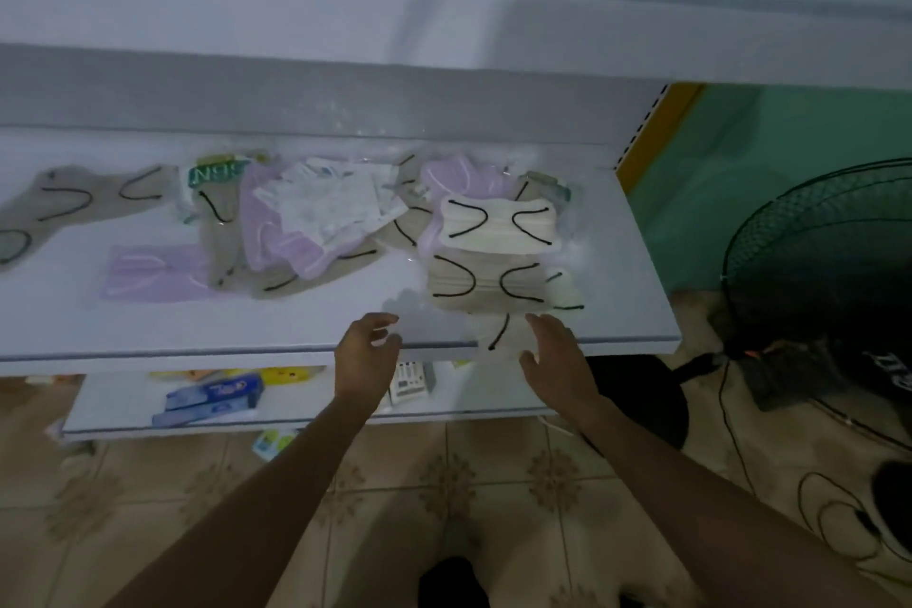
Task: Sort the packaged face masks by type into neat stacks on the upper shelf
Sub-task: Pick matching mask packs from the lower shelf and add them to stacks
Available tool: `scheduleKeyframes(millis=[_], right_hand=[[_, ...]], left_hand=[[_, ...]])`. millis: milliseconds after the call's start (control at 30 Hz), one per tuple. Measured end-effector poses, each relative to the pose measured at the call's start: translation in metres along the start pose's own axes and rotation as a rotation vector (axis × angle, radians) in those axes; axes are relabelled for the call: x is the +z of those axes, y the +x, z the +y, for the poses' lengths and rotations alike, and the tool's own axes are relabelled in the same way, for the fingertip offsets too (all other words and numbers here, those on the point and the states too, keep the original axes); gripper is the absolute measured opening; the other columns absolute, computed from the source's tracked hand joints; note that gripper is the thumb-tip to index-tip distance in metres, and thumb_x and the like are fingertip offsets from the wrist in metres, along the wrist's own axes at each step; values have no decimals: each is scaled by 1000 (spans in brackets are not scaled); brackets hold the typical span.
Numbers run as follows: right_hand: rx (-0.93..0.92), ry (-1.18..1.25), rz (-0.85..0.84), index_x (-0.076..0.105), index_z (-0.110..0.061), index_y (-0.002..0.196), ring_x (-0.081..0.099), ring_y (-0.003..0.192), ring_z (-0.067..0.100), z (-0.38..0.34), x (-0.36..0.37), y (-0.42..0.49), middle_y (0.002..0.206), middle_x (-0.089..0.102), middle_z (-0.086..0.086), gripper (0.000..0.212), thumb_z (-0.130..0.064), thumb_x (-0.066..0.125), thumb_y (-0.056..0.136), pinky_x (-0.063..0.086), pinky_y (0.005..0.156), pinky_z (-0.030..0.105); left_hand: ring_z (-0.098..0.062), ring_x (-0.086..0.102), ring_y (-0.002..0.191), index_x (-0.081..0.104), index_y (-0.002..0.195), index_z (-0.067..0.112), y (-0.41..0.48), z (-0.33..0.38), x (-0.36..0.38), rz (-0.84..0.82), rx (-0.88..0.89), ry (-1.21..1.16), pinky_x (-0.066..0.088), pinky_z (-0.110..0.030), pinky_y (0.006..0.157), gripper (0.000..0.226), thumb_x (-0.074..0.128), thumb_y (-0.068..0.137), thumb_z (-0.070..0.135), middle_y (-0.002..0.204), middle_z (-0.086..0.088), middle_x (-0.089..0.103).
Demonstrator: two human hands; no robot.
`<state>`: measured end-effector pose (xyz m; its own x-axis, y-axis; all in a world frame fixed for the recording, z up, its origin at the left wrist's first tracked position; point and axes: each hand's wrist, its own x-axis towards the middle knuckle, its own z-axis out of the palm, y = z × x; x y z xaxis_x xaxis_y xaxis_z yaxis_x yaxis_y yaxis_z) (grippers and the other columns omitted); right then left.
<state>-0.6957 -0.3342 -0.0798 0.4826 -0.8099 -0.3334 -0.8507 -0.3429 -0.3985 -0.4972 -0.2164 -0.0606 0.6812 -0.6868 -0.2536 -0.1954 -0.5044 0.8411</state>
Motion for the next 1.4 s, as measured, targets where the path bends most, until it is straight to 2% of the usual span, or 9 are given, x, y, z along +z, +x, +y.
scheduleKeyframes(millis=[233,333,467,600,800,967,1100,1300,1400], right_hand=[[39,-242,-57,19,-24,148,19,138,32,9,-8,39,155,12,11,54,-33,38,98,27,109,48],[26,-307,-135,18,-32,148,13,140,34,3,-8,43,155,7,12,55,-33,39,97,20,110,55],[-115,-450,-129,15,-33,148,4,143,31,-16,-3,41,156,3,11,57,-31,40,97,9,111,60],[-250,-406,-155,22,-30,146,7,143,28,-53,14,39,154,10,9,56,-25,44,95,6,113,58],[-512,-328,-15,51,-3,129,44,126,39,-120,46,55,134,46,23,56,-20,40,78,40,101,50],[-527,-418,-105,28,-10,146,20,142,23,-179,68,83,155,21,10,61,-14,48,88,21,115,40],[-639,-387,-96,38,-7,139,32,135,26,-227,89,91,147,35,11,52,-11,47,88,27,110,38],[-855,-270,42,62,0,112,58,106,39,-286,119,103,117,59,22,42,-5,47,73,47,91,43],[-840,-371,54,61,-5,116,56,112,36,-301,121,118,121,58,19,42,-18,40,82,44,94,46]], left_hand=[[-27,53,115,51,126,7,36,8,20,11,-197,-123,41,-31,93,38,58,89,12,128,-13,54],[-27,48,120,42,133,9,44,12,24,8,-301,-253,38,-32,97,47,59,89,17,133,-11,50],[-29,53,112,39,133,10,43,1,21,-23,-324,-352,42,-31,85,52,64,87,15,128,-13,52],[-24,56,94,46,124,11,33,-20,-4,93,-303,-264,43,-28,76,46,62,83,2,113,-15,60],[-31,58,96,39,122,5,33,-64,-82,384,-303,-133,37,-27,74,42,54,84,-2,96,-13,60],[-26,53,84,37,109,13,28,-105,-161,595,-374,-106,38,-30,74,30,47,84,-1,84,-11,56],[-28,54,84,36,123,5,27,-132,-217,726,-370,-57,40,-34,75,38,44,86,0,85,-10,55],[-23,48,70,54,110,7,35,-157,-265,710,-386,-6,35,-28,60,26,38,91,0,87,-13,58],[-27,56,92,67,101,9,43,-167,-275,636,-397,3,42,-29,75,30,41,89,-1,108,-14,64]])
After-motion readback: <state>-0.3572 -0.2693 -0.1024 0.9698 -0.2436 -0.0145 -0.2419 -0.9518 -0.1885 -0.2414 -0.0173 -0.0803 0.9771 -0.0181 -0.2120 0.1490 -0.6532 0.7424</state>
